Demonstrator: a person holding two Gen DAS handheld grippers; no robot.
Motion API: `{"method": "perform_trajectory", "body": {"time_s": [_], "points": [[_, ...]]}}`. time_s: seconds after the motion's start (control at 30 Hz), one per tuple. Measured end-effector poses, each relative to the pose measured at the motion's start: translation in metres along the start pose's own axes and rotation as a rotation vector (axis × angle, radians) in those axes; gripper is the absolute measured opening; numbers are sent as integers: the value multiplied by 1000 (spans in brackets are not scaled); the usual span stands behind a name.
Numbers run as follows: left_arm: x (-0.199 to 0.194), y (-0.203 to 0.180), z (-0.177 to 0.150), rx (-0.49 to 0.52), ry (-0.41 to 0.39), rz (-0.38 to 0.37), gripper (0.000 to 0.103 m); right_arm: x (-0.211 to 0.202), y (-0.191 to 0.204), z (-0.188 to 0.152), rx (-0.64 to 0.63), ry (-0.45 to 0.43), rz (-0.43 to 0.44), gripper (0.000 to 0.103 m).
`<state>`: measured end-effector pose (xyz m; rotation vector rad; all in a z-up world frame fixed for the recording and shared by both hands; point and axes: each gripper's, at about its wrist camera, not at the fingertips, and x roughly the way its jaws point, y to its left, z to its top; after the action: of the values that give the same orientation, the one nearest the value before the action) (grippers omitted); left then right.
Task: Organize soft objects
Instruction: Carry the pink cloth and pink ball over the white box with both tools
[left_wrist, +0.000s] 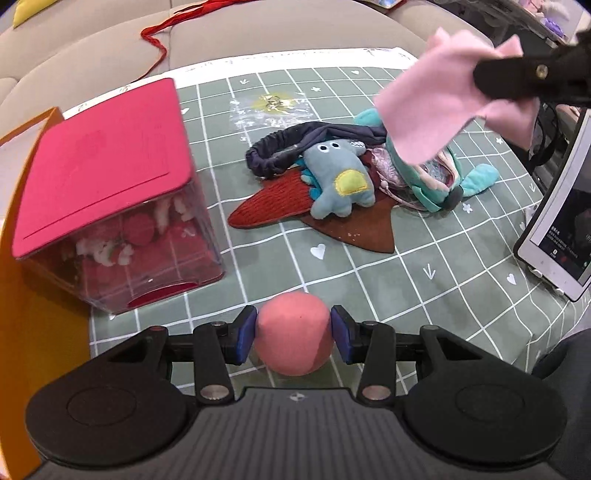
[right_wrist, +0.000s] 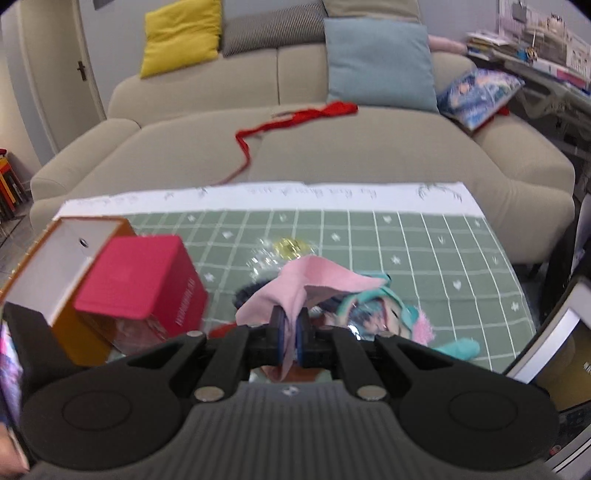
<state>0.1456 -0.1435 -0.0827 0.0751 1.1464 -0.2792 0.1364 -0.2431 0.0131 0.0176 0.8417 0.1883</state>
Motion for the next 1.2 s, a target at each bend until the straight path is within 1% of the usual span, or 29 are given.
{"method": "perform_trajectory", "body": {"time_s": [0.07,0.13,0.23,0.3,0.43,0.53,0.7,0.8,0.93,0.97,1.03,1.1,1.17,1.2], "points": [[-7,6,2,-25,1,-9,50,-8,11,5,-7,-19,1,3],[-16,12,4,-47,-15,-21,50,-15,20,9,-21,-34,-5,3],[-36,17,11,-49,-30,-28,50,-21,31,12,-24,-45,-12,3],[-53,22,15,-51,-63,-38,50,-25,37,15,-20,-48,-19,3],[-87,41,22,-93,-142,-60,50,-31,52,19,-20,-57,-30,4],[-109,62,24,-126,-201,-47,50,-35,65,23,-33,-63,-23,4],[-142,102,19,-180,-303,48,50,-38,92,32,-50,-82,-11,4],[-158,129,13,-234,-353,94,50,-41,112,36,-72,-103,4,4],[-165,163,6,-315,-369,144,50,-42,144,45,-104,-120,15,4],[-166,171,4,-329,-370,157,50,-42,152,48,-100,-126,28,4],[-165,185,-1,-350,-381,186,50,-45,167,54,-79,-140,88,4],[-163,196,-5,-363,-399,253,50,-46,183,60,-75,-150,128,4],[-156,204,-5,-362,-378,331,50,-45,203,66,-91,-165,136,4],[-154,206,-6,-362,-371,351,50,-43,214,69,-102,-168,138,4]]}}
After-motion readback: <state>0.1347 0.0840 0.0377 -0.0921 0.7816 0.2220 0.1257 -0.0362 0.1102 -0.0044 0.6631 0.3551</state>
